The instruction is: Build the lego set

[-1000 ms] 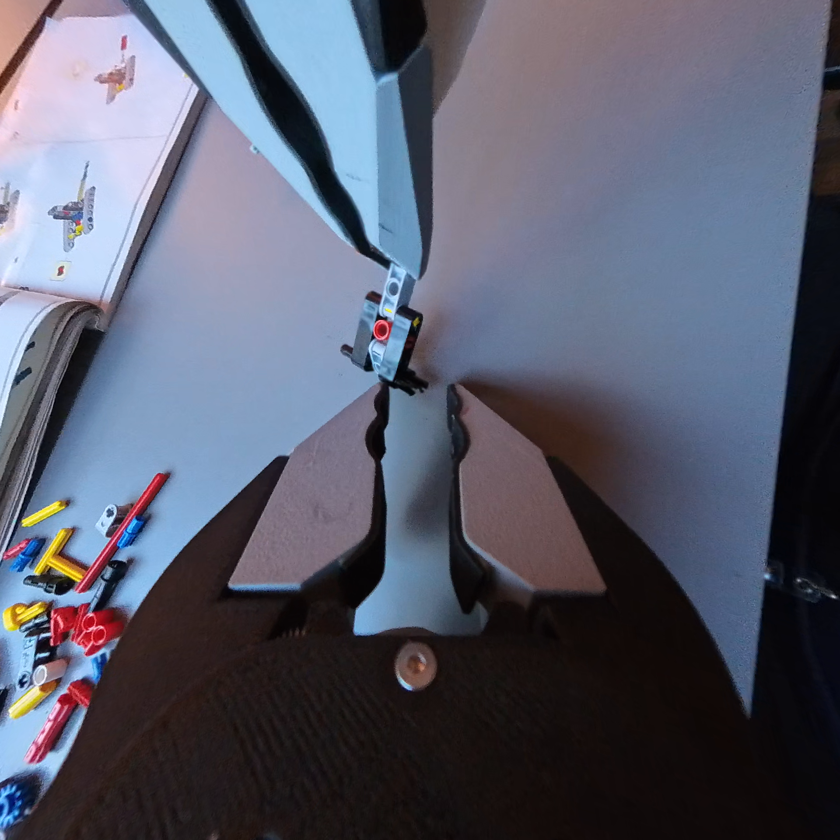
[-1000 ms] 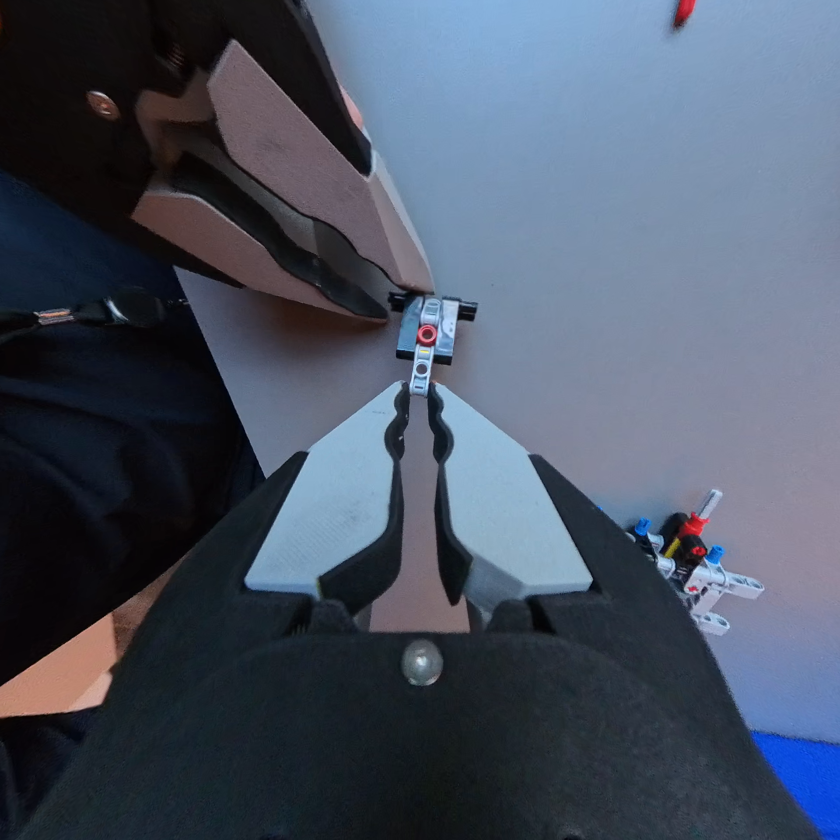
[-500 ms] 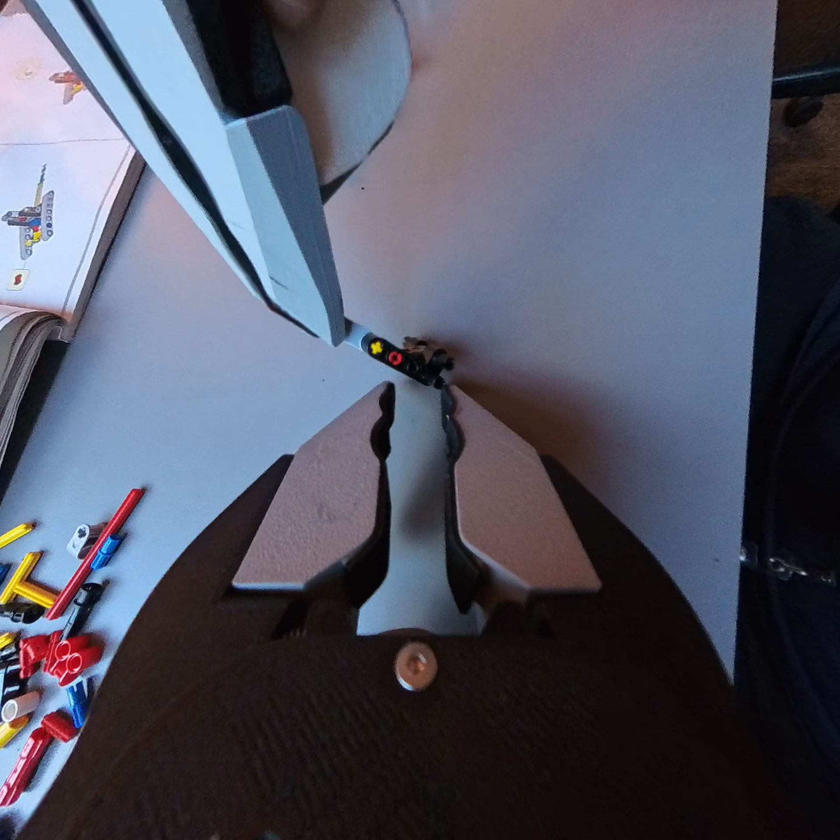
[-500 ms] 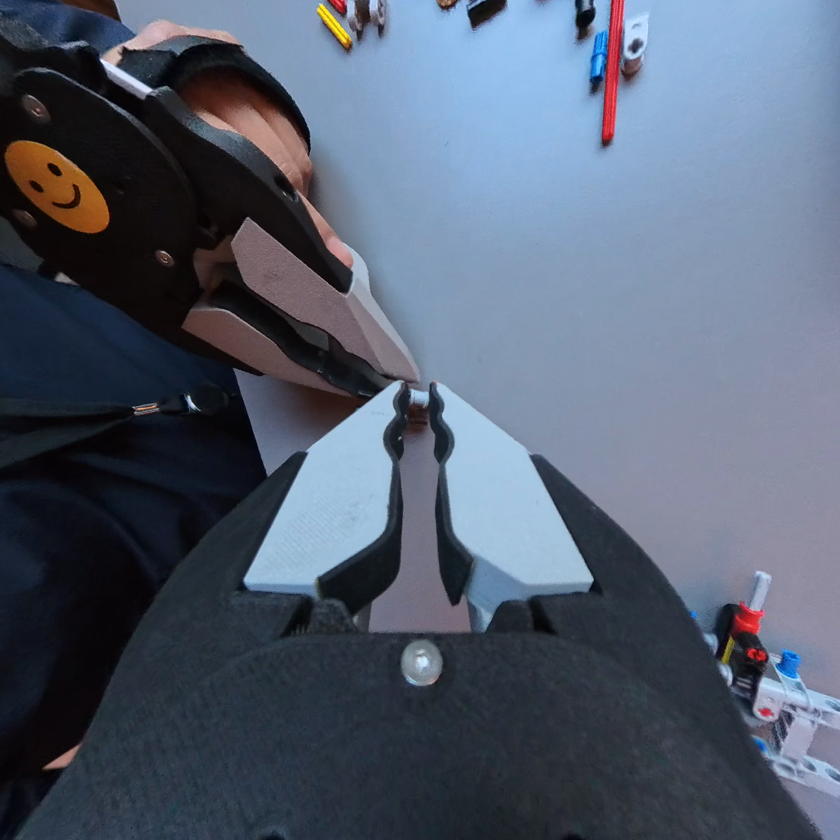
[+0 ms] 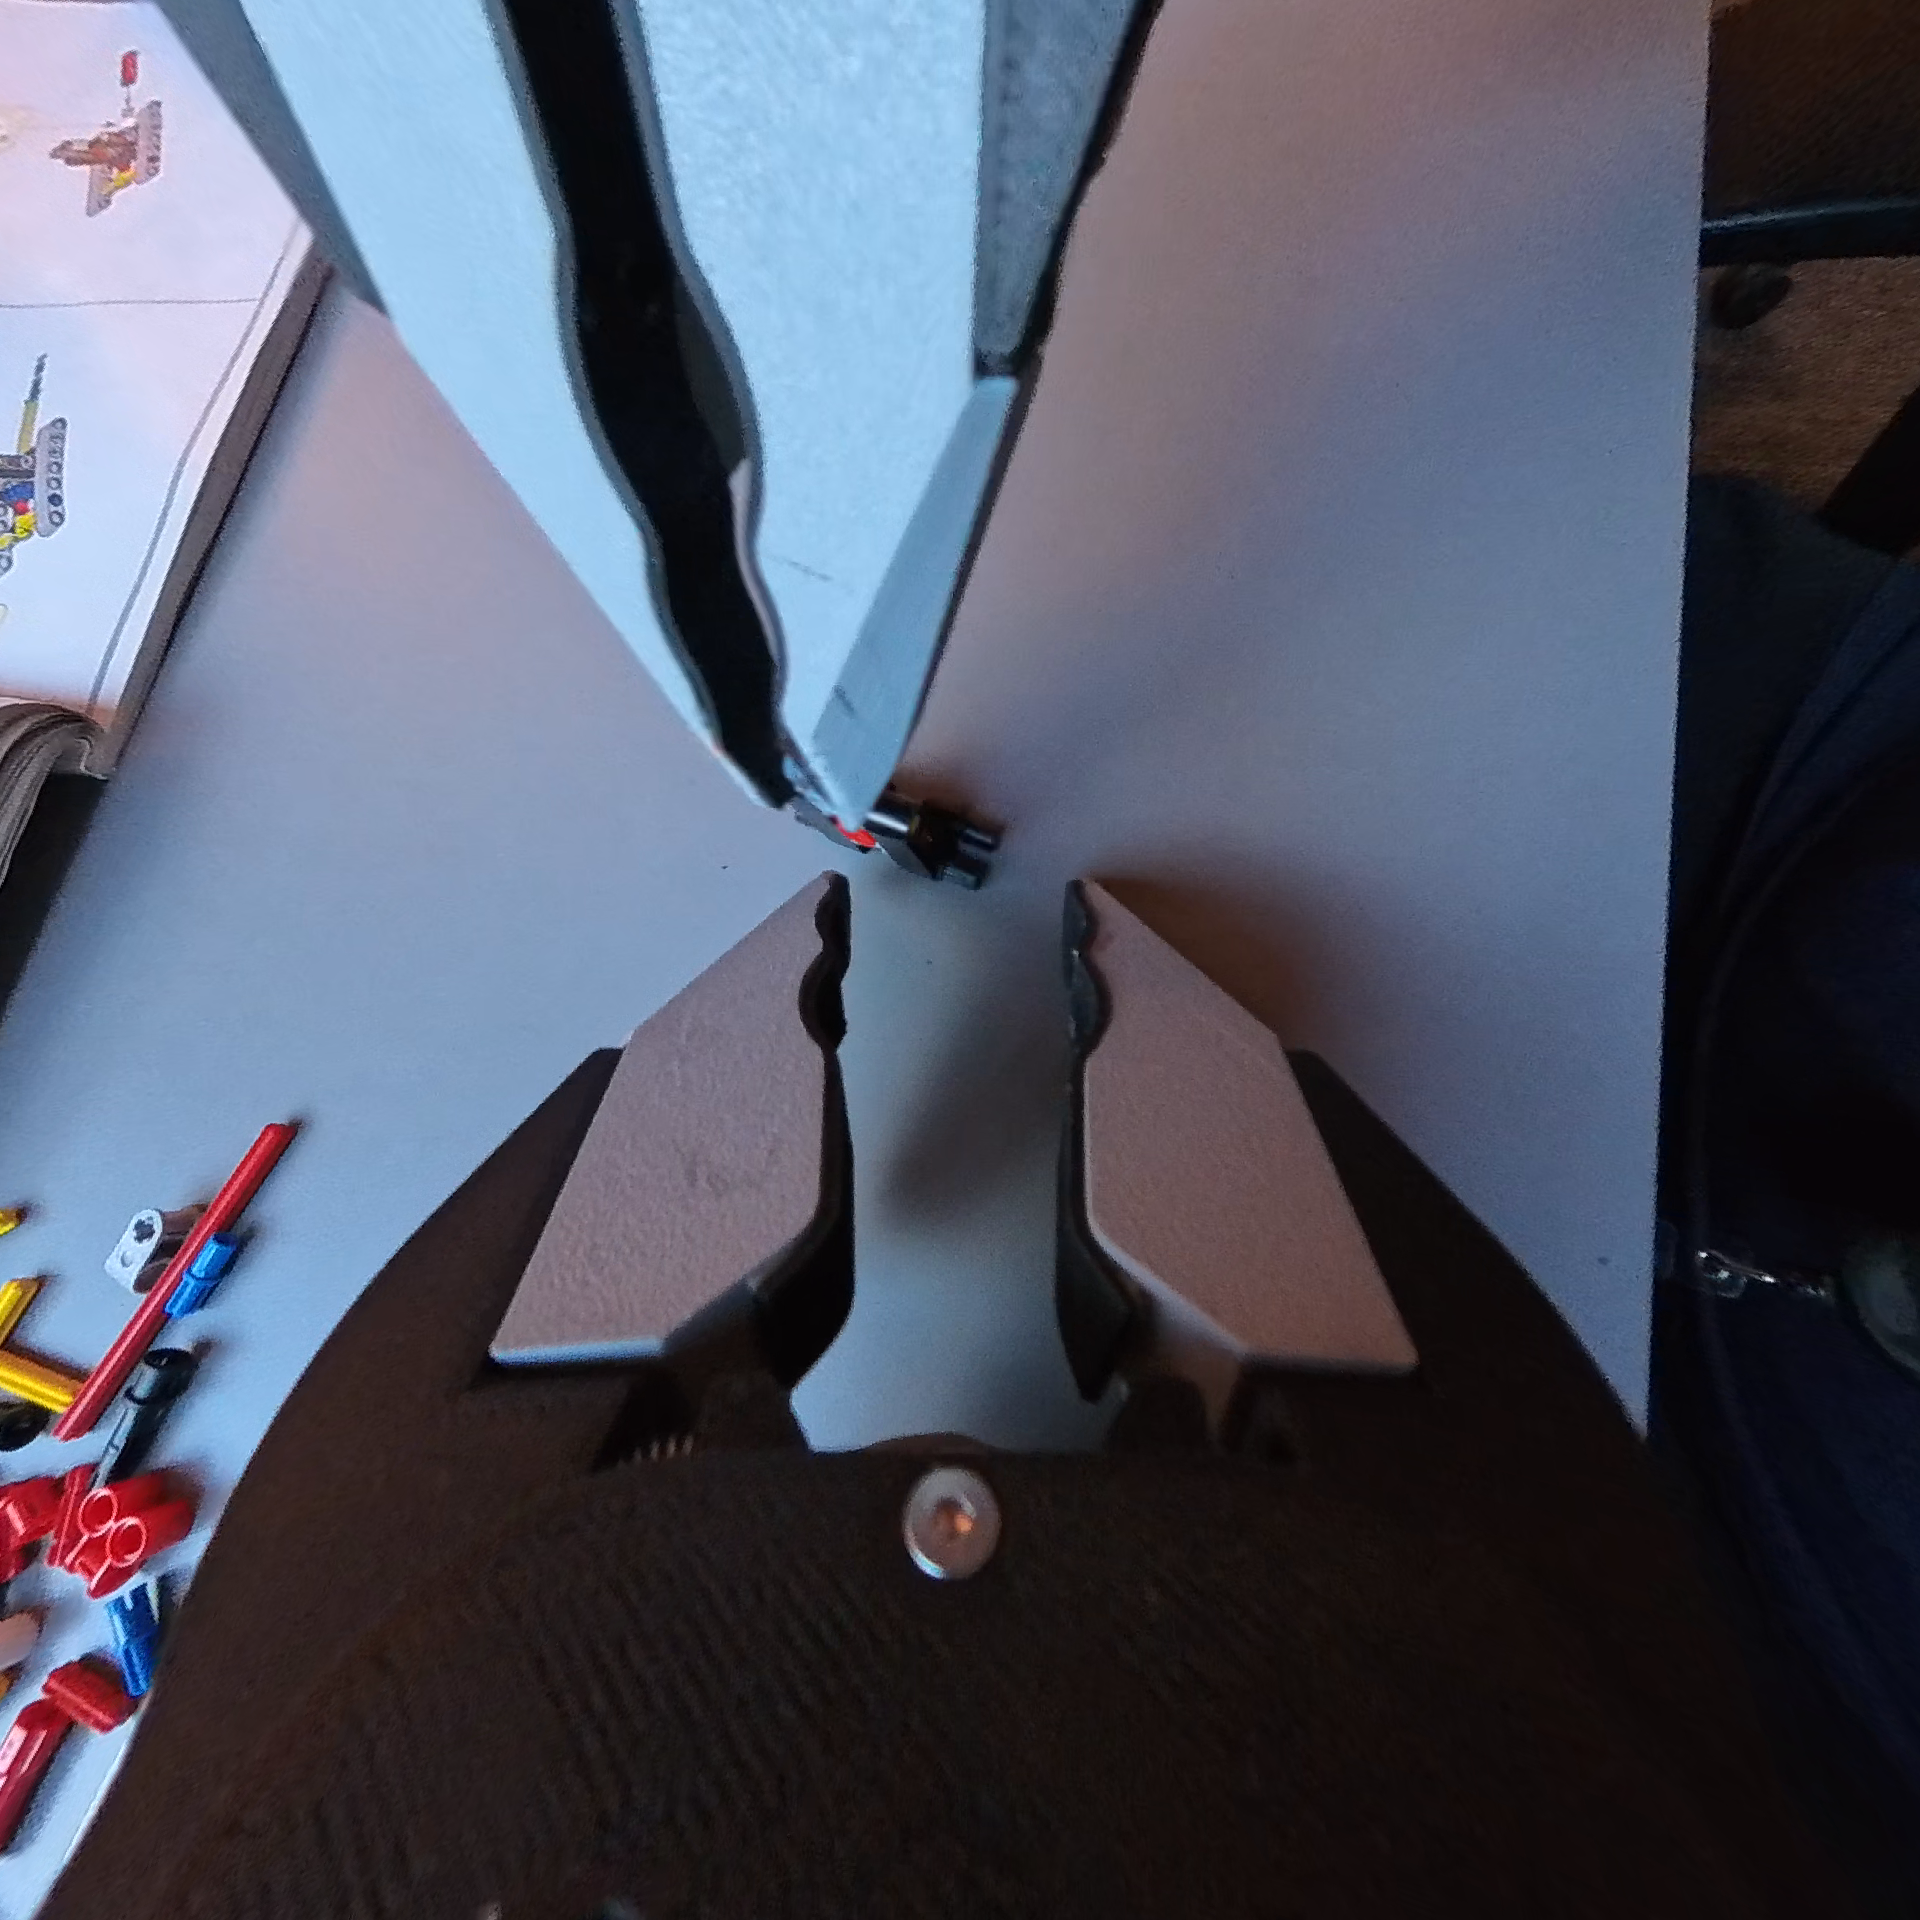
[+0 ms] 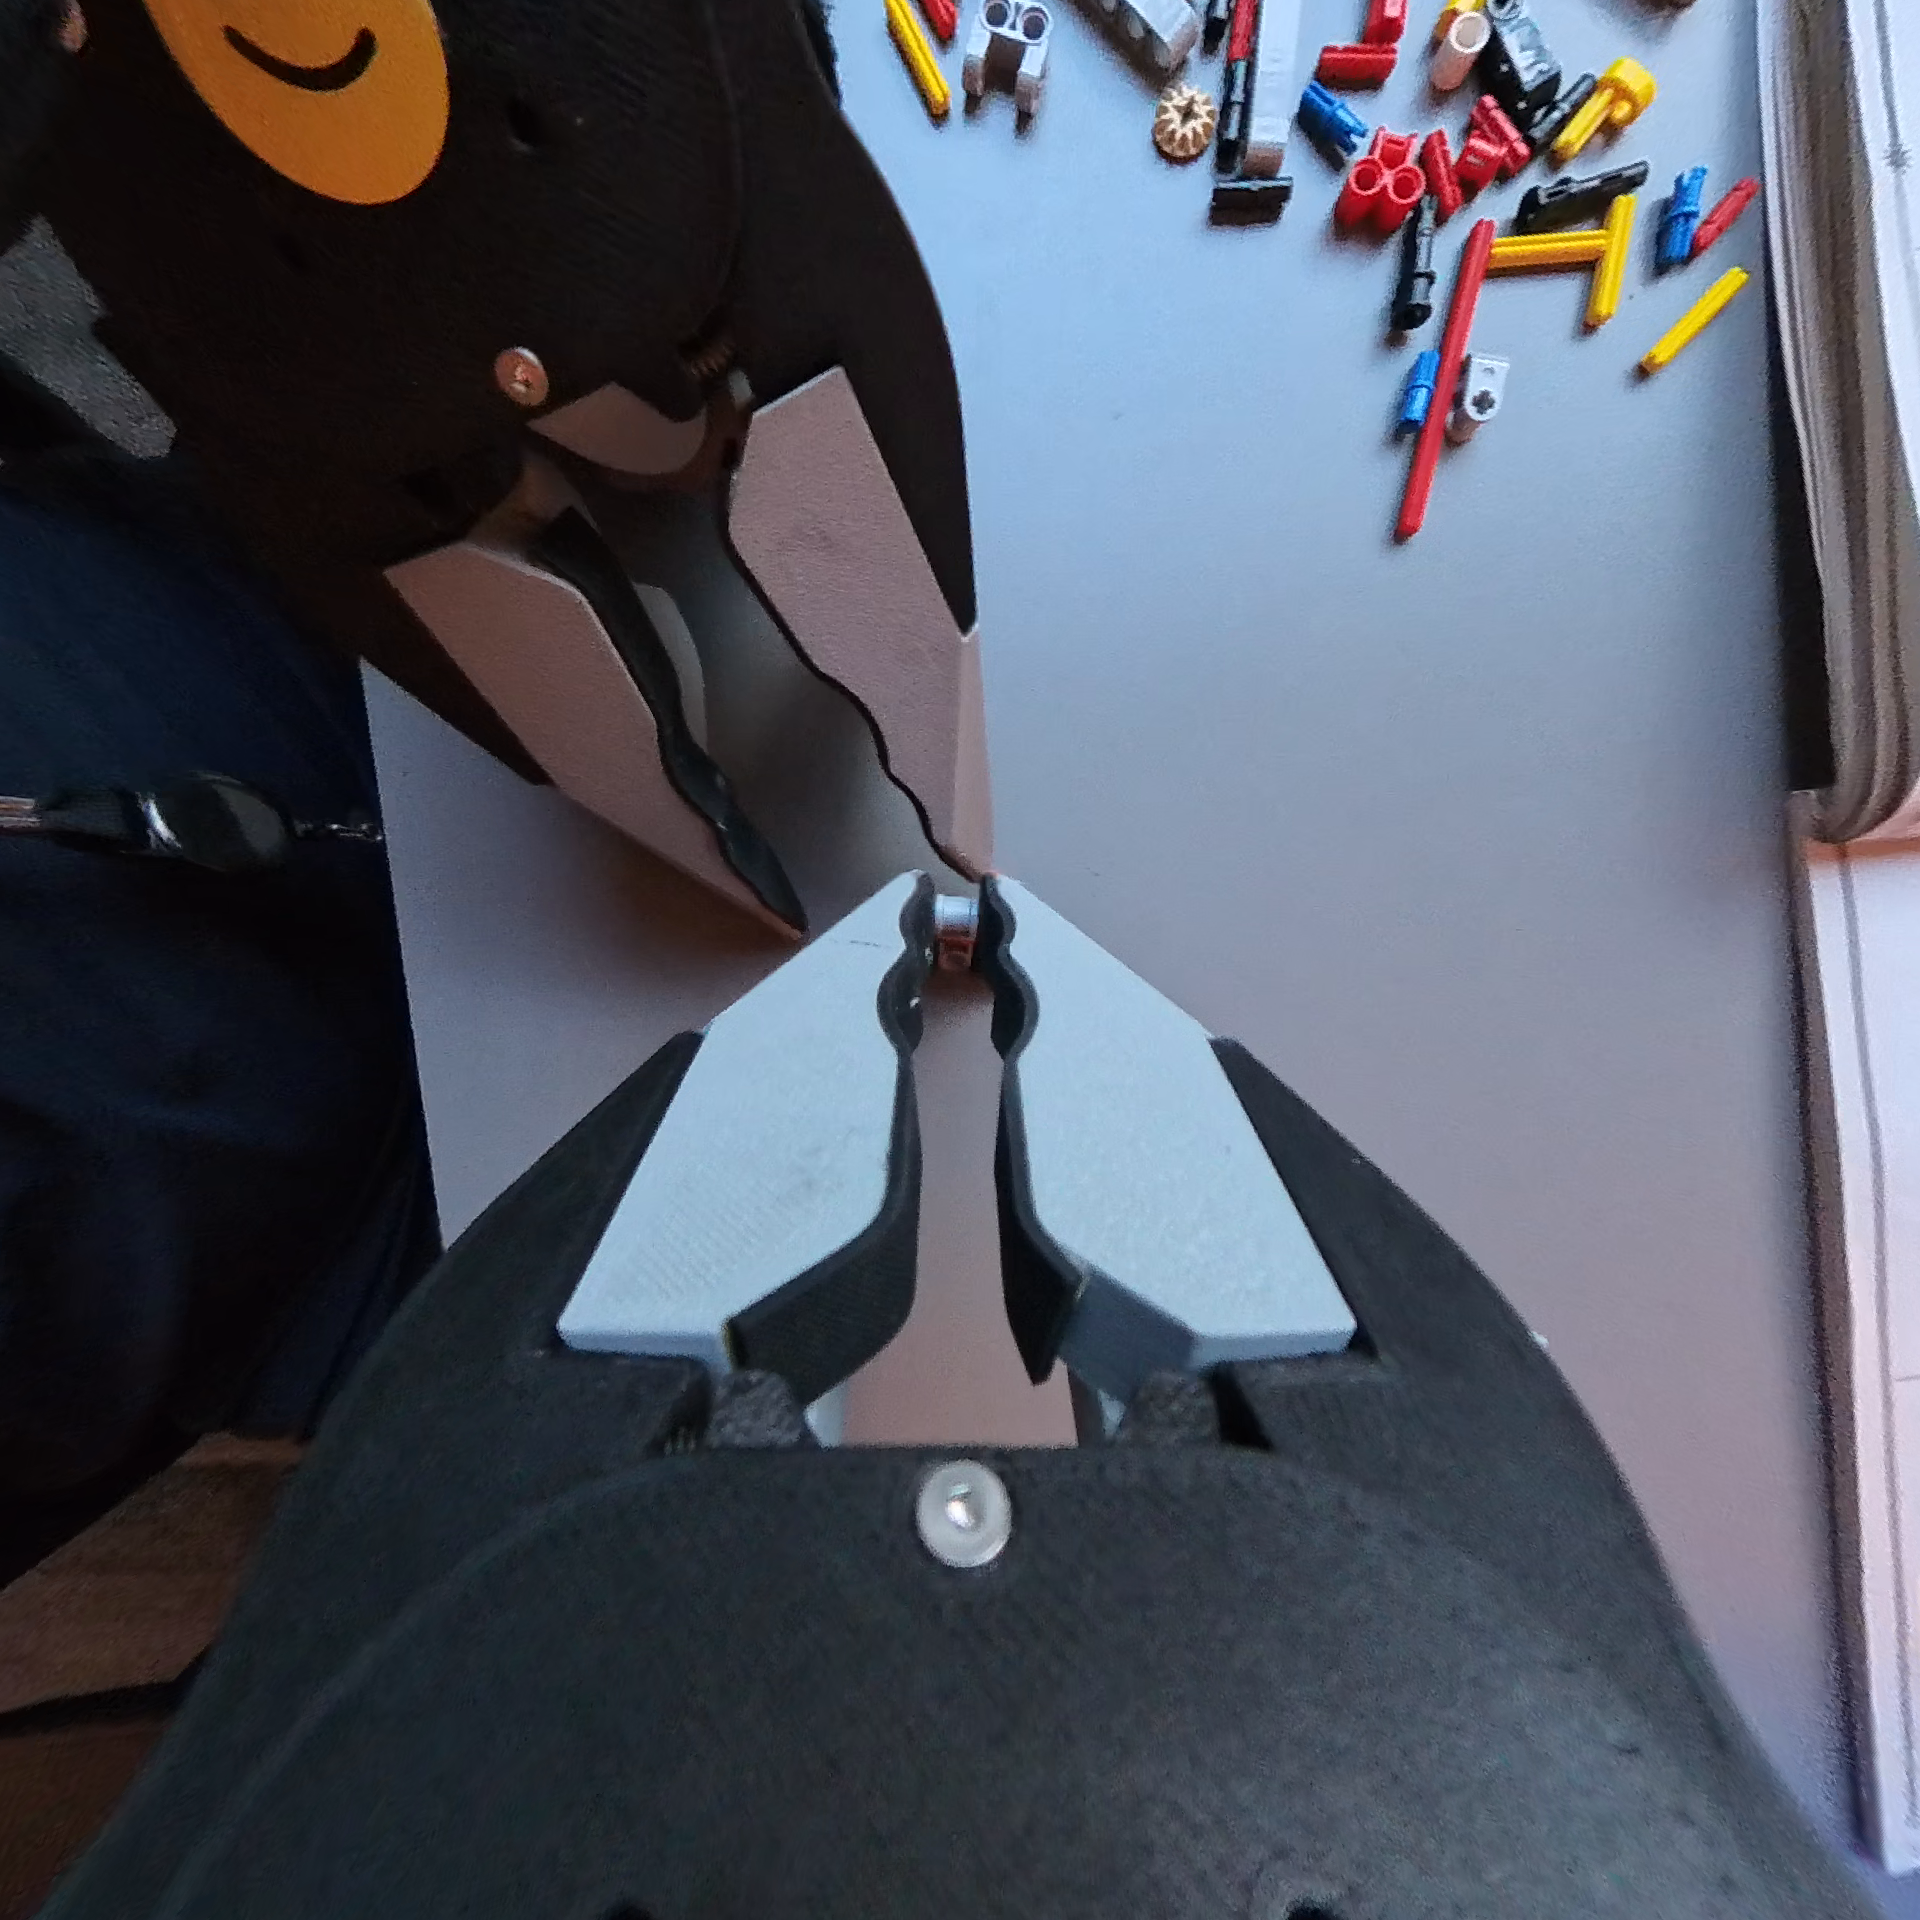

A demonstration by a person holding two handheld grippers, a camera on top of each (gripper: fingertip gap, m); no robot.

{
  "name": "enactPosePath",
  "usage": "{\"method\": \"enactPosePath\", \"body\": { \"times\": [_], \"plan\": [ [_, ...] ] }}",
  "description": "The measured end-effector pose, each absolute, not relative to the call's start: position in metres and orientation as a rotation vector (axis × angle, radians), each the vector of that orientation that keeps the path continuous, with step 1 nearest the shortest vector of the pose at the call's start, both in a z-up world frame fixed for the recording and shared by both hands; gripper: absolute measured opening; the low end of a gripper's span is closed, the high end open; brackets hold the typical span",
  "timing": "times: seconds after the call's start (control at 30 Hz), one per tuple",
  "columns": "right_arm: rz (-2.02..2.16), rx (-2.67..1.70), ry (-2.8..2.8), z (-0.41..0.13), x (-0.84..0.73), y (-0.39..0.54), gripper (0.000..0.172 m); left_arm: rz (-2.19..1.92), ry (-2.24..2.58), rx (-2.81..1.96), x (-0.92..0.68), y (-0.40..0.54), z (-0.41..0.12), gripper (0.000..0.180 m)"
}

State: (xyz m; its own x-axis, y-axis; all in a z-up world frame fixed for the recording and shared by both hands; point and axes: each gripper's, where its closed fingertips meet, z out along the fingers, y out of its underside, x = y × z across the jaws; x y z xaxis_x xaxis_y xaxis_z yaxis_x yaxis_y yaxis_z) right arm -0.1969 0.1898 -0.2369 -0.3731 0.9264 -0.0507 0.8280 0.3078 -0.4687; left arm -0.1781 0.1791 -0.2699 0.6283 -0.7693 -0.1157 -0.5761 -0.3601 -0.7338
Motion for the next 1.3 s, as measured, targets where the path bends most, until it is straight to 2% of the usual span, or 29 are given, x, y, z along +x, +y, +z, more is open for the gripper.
{"method": "enactPosePath", "body": {
  "times": [0.43,0.67,0.87,1.3],
  "plan": [
    [0.746,-1.596,-2.275,-0.232,-0.191,0.187,0.014,-0.316,1.058,-2.069,-0.177,0.178,-0.27,0.039],
    [1.012,-1.468,-1.97,-0.198,-0.193,0.194,0.018,-0.248,1.027,-1.994,-0.18,0.181,-0.26,0.038],
    [0.979,-1.228,-1.518,-0.185,-0.175,0.235,0.0,-0.166,1.062,-1.967,-0.179,0.18,-0.262,0.035],
    [1.006,-1.302,-1.554,-0.208,-0.184,0.238,0.0,-0.161,1.107,-1.927,-0.176,0.179,-0.26,0.03]
  ]
}}
